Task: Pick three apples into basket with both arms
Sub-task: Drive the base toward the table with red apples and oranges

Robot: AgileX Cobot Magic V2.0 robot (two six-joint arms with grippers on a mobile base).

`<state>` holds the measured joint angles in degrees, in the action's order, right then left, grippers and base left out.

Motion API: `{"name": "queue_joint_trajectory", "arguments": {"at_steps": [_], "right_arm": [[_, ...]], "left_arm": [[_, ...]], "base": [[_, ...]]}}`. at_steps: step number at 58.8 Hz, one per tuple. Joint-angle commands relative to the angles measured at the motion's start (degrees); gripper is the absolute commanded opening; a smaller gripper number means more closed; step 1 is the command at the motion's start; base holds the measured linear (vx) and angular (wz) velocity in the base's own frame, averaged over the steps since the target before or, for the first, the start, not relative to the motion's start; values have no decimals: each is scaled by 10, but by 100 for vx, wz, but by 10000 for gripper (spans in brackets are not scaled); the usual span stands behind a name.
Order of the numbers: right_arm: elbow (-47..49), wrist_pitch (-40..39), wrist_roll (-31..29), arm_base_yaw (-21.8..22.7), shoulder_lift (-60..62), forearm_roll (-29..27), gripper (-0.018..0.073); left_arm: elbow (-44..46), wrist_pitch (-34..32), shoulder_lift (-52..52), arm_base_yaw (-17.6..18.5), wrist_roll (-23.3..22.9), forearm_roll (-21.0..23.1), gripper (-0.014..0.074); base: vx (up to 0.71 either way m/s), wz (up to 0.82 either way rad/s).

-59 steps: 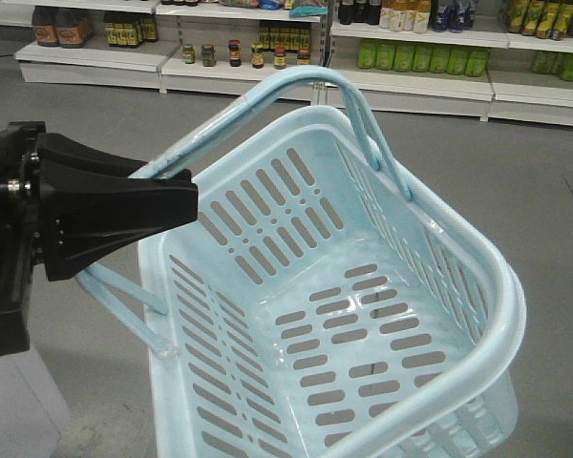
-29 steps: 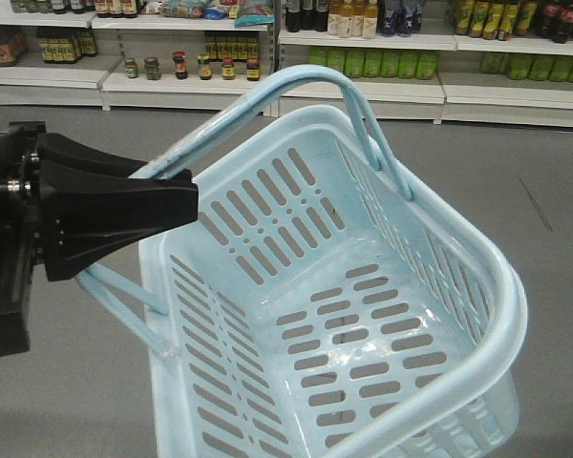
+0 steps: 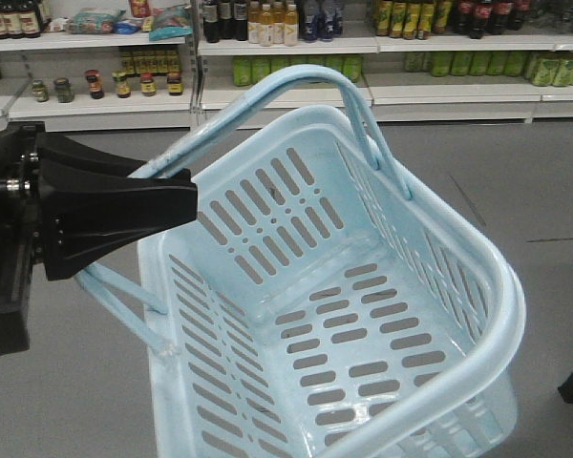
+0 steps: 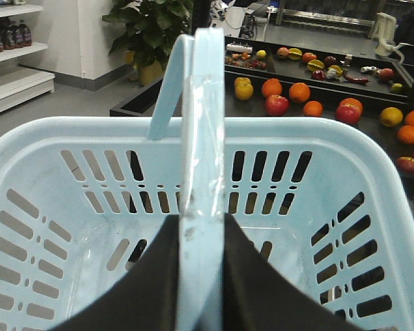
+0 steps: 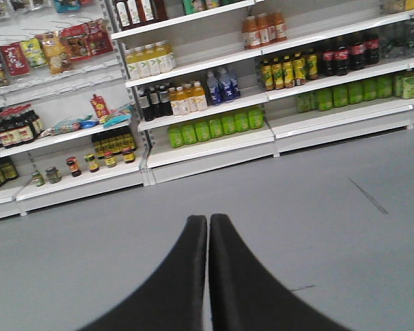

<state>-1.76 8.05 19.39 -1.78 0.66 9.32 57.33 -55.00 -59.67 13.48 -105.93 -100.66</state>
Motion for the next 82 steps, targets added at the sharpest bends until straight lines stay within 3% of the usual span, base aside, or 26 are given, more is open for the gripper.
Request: {"name": "queue_joint_trajectory", "arguments": {"at_steps": [1, 82], "right_arm": [[-6, -41, -5, 3, 7, 8, -5], [-6, -41, -5, 3, 7, 8, -5]], "left_arm": [[17, 18, 13, 4, -5, -10, -6], [17, 18, 13, 4, -5, -10, -6]], "base": [[22, -36], [19, -46]]}}
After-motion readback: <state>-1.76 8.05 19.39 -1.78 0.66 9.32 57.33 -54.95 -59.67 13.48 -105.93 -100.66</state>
